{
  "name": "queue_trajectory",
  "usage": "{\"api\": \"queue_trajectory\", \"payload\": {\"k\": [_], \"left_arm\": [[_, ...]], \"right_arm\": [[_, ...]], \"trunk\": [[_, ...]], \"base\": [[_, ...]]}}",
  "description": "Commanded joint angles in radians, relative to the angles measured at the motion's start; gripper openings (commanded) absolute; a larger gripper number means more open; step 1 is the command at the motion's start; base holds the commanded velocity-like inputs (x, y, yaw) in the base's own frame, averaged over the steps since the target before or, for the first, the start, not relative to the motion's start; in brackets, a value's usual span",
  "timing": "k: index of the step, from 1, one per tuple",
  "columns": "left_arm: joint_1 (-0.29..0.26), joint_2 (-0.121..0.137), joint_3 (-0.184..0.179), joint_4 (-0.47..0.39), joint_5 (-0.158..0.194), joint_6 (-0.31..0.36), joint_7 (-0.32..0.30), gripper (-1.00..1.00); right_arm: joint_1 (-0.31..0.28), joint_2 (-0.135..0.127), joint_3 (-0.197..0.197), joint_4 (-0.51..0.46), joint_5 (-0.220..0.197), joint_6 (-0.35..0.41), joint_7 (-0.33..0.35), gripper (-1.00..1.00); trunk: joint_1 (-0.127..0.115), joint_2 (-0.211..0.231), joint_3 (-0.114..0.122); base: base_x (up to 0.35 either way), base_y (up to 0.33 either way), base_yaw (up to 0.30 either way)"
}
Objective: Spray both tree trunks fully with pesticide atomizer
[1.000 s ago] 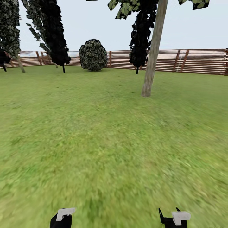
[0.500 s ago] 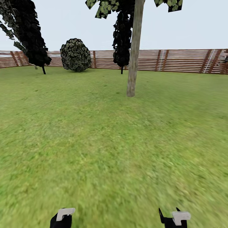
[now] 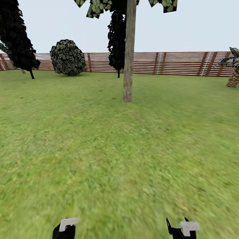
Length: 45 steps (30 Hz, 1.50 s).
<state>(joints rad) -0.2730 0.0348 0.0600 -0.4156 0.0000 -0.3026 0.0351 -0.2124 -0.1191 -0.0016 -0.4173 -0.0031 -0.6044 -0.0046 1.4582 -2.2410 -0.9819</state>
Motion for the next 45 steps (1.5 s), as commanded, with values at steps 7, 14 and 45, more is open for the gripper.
{"api": "queue_trajectory", "payload": {"k": [7,14,45], "left_arm": [[0.0,0.0,0.0,0.0,0.001,0.0,0.0,-1.0],[0.0,0.001,0.0,0.0,0.0,0.0,0.0,-1.0],[0.0,0.001,0.0,0.0,-0.001,0.0,0.0,-1.0]], "right_arm": [[0.0,0.0,0.0,0.0,0.0,0.0,0.0,1.0],[0.0,0.0,0.0,0.0,0.0,0.0,0.0,1.0],[0.0,0.001,0.0,0.0,-0.001,0.0,0.0,1.0]], "trunk": [[0.0,0.0,0.0],[0.0,0.0,0.0],[0.0,0.0,-0.022]], "base": [[0.299,-0.171,0.0],[0.326,-0.09,0.0],[0.341,-0.001,0.0]]}}
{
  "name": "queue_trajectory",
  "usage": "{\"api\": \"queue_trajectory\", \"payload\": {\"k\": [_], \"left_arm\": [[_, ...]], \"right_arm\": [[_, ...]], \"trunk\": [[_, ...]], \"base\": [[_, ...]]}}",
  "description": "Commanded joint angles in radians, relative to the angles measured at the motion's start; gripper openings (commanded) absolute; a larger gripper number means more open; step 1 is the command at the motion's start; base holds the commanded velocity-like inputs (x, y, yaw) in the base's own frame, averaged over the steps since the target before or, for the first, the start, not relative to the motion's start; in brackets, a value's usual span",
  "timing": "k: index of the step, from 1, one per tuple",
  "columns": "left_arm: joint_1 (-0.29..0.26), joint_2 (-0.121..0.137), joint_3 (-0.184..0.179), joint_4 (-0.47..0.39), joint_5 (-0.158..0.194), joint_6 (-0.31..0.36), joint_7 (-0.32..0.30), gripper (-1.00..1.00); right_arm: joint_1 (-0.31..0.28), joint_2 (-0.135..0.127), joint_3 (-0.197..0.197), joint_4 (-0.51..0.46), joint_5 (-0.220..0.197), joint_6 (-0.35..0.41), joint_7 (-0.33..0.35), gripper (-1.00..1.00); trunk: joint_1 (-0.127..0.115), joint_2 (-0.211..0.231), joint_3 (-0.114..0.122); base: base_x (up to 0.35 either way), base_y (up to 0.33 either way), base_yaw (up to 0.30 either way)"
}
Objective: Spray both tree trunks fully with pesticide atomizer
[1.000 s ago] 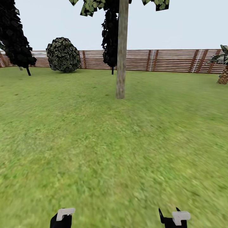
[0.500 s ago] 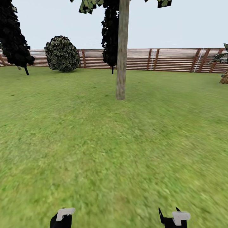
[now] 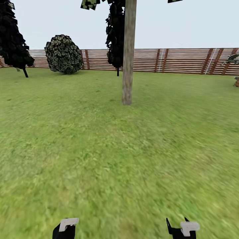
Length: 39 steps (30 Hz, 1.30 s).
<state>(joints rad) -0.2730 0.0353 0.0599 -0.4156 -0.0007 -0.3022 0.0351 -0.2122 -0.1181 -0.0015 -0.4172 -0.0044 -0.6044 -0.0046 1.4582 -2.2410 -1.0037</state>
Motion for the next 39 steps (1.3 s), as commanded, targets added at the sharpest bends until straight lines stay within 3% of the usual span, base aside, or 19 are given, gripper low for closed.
{"api": "queue_trajectory", "payload": {"k": [1,39], "left_arm": [[0.0,0.0,0.0,0.0,0.0,0.0,0.0,-1.0],[0.0,0.003,0.0,0.0,0.001,0.0,0.0,-1.0]], "right_arm": [[0.0,0.0,0.0,0.0,0.0,0.0,0.0,1.0],[0.0,0.0,0.0,0.0,0.0,0.0,0.0,1.0]], "trunk": [[0.0,0.0,0.0],[0.0,0.0,0.0]], "base": [[0.341,0.0,0.0],[0.341,0.0,0.0]]}}
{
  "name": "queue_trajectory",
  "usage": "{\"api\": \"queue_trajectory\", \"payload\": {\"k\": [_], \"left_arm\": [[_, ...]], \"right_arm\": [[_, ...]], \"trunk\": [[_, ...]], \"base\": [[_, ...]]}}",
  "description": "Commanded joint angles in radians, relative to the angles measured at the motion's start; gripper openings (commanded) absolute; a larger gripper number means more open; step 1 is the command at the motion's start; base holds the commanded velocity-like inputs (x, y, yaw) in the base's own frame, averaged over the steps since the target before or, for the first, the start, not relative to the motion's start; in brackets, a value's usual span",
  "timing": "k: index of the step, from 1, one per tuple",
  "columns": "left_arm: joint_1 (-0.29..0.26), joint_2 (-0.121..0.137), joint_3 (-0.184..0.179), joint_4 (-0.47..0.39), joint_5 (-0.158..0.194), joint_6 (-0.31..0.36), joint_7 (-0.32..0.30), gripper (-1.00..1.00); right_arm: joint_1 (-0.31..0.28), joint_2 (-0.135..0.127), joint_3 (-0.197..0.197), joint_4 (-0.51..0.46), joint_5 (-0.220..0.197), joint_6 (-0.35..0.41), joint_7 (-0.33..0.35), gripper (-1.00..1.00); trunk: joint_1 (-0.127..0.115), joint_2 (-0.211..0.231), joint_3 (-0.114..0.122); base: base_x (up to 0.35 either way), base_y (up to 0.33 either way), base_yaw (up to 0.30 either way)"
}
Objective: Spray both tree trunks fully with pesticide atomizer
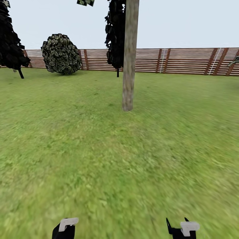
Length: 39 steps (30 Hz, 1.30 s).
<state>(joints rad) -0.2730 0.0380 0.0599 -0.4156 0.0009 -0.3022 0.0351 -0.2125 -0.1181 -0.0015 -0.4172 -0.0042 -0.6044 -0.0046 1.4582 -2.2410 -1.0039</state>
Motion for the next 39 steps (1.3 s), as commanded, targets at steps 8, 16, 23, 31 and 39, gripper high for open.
{"api": "queue_trajectory", "payload": {"k": [8,16,23,31,39], "left_arm": [[0.0,0.0,0.0,0.0,-0.001,0.0,0.0,-1.0],[0.0,0.0,0.0,0.0,0.0,0.0,0.0,-1.0],[0.0,0.0,0.0,0.0,0.0,0.0,0.0,-1.0],[0.0,0.0,0.0,0.0,0.0,0.0,0.0,-1.0],[0.0,0.0,0.0,0.0,0.001,0.0,0.0,-1.0]], "right_arm": [[0.0,0.0,0.0,0.0,0.0,0.0,0.0,1.0],[0.0,0.0,0.0,0.0,0.0,0.0,0.0,1.0],[0.0,0.0,0.0,0.0,0.0,0.0,0.0,1.0],[0.0,0.0,0.0,0.0,0.0,0.0,0.0,1.0],[-0.001,0.0,0.0,0.0,0.0,0.0,0.0,1.0]], "trunk": [[0.0,0.0,0.0],[0.0,0.0,0.0],[0.0,0.0,0.0],[0.0,0.0,0.0],[0.0,0.0,0.0]], "base": [[0.341,0.0,0.0],[0.341,0.0,0.0],[0.341,0.0,0.0],[0.341,0.0,0.0],[0.341,0.0,0.0]]}}
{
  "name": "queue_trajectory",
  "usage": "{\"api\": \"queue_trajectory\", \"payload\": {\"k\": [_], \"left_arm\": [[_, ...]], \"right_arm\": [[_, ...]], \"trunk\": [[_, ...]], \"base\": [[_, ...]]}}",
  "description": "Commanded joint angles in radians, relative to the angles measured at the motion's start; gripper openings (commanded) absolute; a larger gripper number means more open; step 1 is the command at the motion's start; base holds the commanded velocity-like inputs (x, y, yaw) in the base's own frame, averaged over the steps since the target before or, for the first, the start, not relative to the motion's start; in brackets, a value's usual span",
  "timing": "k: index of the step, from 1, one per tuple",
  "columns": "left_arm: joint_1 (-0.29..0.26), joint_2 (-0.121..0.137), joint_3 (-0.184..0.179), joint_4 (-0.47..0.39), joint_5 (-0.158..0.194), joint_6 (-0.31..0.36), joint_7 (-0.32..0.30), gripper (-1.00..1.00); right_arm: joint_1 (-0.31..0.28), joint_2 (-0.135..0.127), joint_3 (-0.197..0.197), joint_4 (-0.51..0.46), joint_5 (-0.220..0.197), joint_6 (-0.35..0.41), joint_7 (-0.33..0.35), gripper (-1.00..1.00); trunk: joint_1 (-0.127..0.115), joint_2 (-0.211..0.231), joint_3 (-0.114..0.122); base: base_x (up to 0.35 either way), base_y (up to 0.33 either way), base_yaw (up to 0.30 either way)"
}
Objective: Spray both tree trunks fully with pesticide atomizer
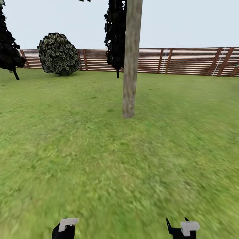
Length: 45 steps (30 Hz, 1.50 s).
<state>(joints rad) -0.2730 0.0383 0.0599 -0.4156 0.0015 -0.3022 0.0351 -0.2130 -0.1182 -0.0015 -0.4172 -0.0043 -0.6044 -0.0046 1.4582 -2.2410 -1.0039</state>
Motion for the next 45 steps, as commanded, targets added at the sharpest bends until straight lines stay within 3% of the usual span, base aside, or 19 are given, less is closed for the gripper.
{"api": "queue_trajectory", "payload": {"k": [1,45], "left_arm": [[0.0,0.0,0.0,0.0,0.0,0.0,0.0,-1.0],[0.0,0.0,0.0,0.0,0.0,0.0,0.0,-1.0]], "right_arm": [[0.0,0.0,0.0,0.0,0.0,0.0,0.0,1.0],[0.001,0.0,0.0,0.0,0.0,0.0,0.0,1.0]], "trunk": [[0.0,0.0,0.0],[0.0,0.0,0.0]], "base": [[0.341,0.0,0.0],[0.341,0.0,0.0]]}}
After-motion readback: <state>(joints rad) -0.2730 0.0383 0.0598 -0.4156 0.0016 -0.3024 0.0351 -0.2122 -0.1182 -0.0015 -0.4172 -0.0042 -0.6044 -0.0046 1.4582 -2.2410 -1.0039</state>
